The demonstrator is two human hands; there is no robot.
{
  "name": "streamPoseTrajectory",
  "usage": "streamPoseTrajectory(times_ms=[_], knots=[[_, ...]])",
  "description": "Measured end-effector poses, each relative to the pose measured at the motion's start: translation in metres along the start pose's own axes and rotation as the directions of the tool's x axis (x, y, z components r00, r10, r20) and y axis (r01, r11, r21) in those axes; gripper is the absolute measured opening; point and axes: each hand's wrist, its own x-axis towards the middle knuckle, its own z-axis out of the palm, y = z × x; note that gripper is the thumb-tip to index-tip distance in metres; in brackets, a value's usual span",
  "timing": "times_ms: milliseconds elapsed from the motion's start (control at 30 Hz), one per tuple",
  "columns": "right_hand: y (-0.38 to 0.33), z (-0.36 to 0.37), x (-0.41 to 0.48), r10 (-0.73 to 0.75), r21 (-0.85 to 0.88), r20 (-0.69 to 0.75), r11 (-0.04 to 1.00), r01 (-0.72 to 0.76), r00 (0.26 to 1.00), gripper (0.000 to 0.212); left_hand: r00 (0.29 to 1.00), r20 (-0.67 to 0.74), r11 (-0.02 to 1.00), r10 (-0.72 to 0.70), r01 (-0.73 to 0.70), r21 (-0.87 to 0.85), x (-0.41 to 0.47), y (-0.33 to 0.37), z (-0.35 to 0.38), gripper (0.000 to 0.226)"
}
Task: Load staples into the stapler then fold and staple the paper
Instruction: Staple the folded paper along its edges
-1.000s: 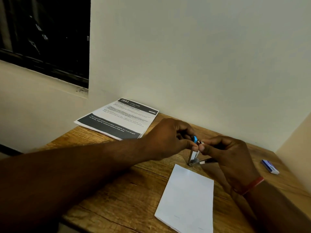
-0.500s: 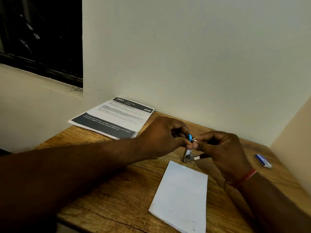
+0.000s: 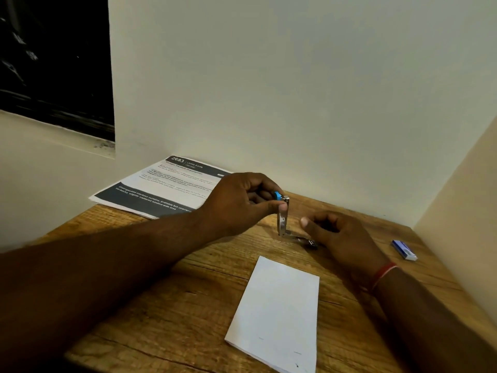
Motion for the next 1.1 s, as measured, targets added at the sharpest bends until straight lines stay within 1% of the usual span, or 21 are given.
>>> streamPoseTrajectory(times_ms=[67, 100, 167, 200, 233, 333, 367, 400, 433, 467, 500, 533, 567, 600, 667, 700, 800, 867, 967, 1033, 1100], knots=[[0.002, -0.002, -0.003, -0.021, -0.129, 0.069, 0.991, 0.03, 0.997, 0.054, 1.0, -0.011, 1.0, 0.002, -0.002, -0.013, 0.0, -0.001, 0.001, 0.03], [0.003, -0.003, -0.004, -0.032, -0.198, 0.094, 0.979, 0.051, 0.995, 0.049, 1.0, -0.017, 1.0, 0.007, -0.008, -0.016, 0.0, -0.001, 0.001, 0.03], [0.006, -0.003, -0.001, -0.065, -0.302, 0.139, 0.948, 0.104, 0.988, 0.026, 1.0, -0.019, 1.0, 0.018, -0.019, -0.013, -0.001, 0.0, 0.003, 0.03], [0.007, -0.004, 0.0, -0.076, -0.333, 0.16, 0.934, 0.126, 0.984, 0.017, 1.0, -0.015, 1.0, 0.023, -0.024, -0.009, -0.001, 0.0, 0.004, 0.03], [0.007, -0.003, 0.001, -0.083, -0.357, 0.175, 0.923, 0.142, 0.981, 0.012, 1.0, -0.007, 1.0, 0.027, -0.027, -0.002, -0.002, 0.0, 0.004, 0.029], [0.003, -0.007, 0.0, -0.084, -0.381, 0.183, 0.912, 0.15, 0.979, 0.014, 0.999, 0.027, 0.999, 0.035, -0.036, 0.036, -0.002, -0.001, 0.005, 0.024], [0.001, -0.01, 0.0, -0.084, -0.355, 0.168, 0.924, 0.14, 0.982, 0.017, 0.998, 0.037, 0.997, 0.042, -0.044, 0.059, -0.002, -0.001, 0.005, 0.024], [-0.001, -0.012, -0.001, -0.08, -0.291, 0.142, 0.949, 0.119, 0.987, 0.021, 0.998, 0.046, 0.995, 0.049, -0.052, 0.08, -0.002, -0.001, 0.006, 0.024], [-0.003, -0.013, -0.001, -0.077, -0.184, 0.109, 0.978, 0.096, 0.991, 0.026, 0.997, 0.053, 0.994, 0.052, -0.056, 0.091, -0.002, 0.0, 0.007, 0.024], [-0.004, -0.012, -0.001, -0.076, -0.043, 0.072, 0.996, 0.079, 0.995, 0.034, 0.997, 0.058, 0.993, 0.055, -0.06, 0.097, -0.003, 0.0, 0.007, 0.024], [-0.005, -0.01, -0.001, -0.08, 0.09, 0.028, 0.993, 0.077, 0.996, 0.043, 0.996, 0.06, 0.993, 0.061, -0.066, 0.102, -0.003, 0.001, 0.008, 0.024], [-0.005, -0.005, -0.001, -0.084, 0.187, -0.012, 0.979, 0.084, 0.996, 0.048, 0.996, 0.058, 0.992, 0.065, -0.071, 0.103, -0.004, 0.001, 0.009, 0.025], [-0.006, 0.001, -0.002, -0.092, 0.246, -0.039, 0.964, 0.099, 0.995, 0.049, 0.996, 0.055, 0.993, 0.064, -0.068, 0.092, -0.004, 0.001, 0.01, 0.026], [-0.008, 0.007, -0.004, -0.109, 0.272, -0.047, 0.955, 0.117, 0.993, 0.044, 0.997, 0.051, 0.996, 0.06, -0.063, 0.069, -0.004, 0.001, 0.011, 0.028], [-0.01, 0.018, -0.009, -0.151, 0.244, -0.022, 0.958, 0.152, 0.988, 0.03, 0.998, 0.036, 0.998, 0.055, -0.056, 0.033, -0.004, 0.001, 0.013, 0.029], [-0.01, 0.022, -0.011, -0.162, 0.253, 0.008, 0.955, 0.155, 0.987, 0.03, 0.998, 0.027, 0.998, 0.055, -0.055, 0.023, -0.004, 0.0, 0.013, 0.028], [-0.012, 0.031, -0.015, -0.122, 0.417, 0.123, 0.907, 0.061, 0.985, 0.046, 1.0, 0.008, 1.0, 0.025, -0.025, -0.002, -0.003, -0.002, 0.013, 0.027], [-0.017, 0.033, -0.019, -0.154, 0.382, 0.16, 0.92, 0.082, 0.975, 0.053, 1.0, 0.004, 0.999, -0.006, 0.006, -0.037, -0.002, -0.003, 0.012, 0.026], [-0.022, 0.035, -0.023, -0.202, 0.295, 0.171, 0.944, 0.146, 0.964, 0.055, 0.999, 0.029, 0.991, -0.021, 0.025, -0.135, -0.001, -0.006, 0.014, 0.02], [-0.025, 0.037, -0.024, -0.184, 0.266, 0.14, 0.953, 0.142, 0.973, 0.05, 0.997, 0.075, 0.984, 0.028, -0.015, -0.176, -0.002, -0.008, 0.017, 0.025], [-0.028, 0.037, -0.025, -0.16, 0.239, 0.121, 0.963, 0.127, 0.98, 0.049, 0.992, 0.102, 0.987, 0.071, -0.055, -0.152, -0.003, -0.007, 0.018, 0.023]])
